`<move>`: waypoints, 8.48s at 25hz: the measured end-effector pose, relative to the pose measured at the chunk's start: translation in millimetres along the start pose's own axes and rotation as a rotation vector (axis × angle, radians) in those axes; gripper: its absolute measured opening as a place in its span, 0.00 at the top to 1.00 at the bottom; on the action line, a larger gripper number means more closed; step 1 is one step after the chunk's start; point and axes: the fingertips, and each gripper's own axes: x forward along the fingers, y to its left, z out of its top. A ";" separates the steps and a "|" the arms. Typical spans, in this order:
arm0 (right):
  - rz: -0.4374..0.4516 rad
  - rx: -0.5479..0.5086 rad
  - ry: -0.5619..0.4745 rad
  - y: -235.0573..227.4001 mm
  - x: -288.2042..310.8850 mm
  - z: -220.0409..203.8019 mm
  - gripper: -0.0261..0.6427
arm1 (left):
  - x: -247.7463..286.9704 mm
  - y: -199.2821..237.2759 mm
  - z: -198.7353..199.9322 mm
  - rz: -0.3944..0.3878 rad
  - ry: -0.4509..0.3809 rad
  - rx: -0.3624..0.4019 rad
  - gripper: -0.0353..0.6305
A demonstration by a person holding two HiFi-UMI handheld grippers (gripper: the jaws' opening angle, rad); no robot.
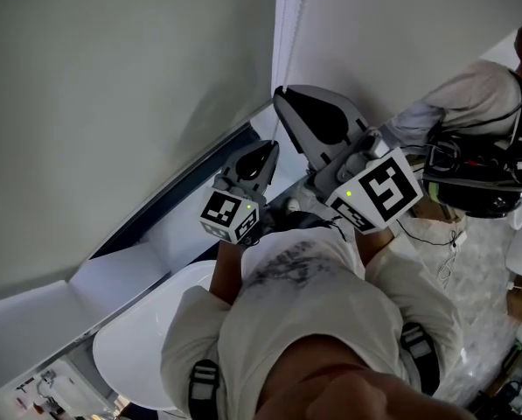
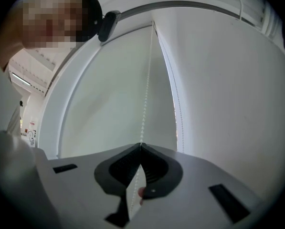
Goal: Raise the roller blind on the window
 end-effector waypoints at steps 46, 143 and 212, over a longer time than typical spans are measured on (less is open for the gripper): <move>0.010 0.049 0.161 8.4 -18.9 -138.8 0.87 | 5.4 28.5 -146.9 0.042 0.162 -0.076 0.94; 0.106 0.141 0.608 40.1 -49.2 -354.1 0.87 | 5.5 -5.8 29.6 -0.137 -0.017 -0.027 0.93; 0.158 -0.060 -0.051 16.7 4.2 -35.9 0.75 | -10.7 14.5 -58.4 -0.017 0.066 -0.059 0.94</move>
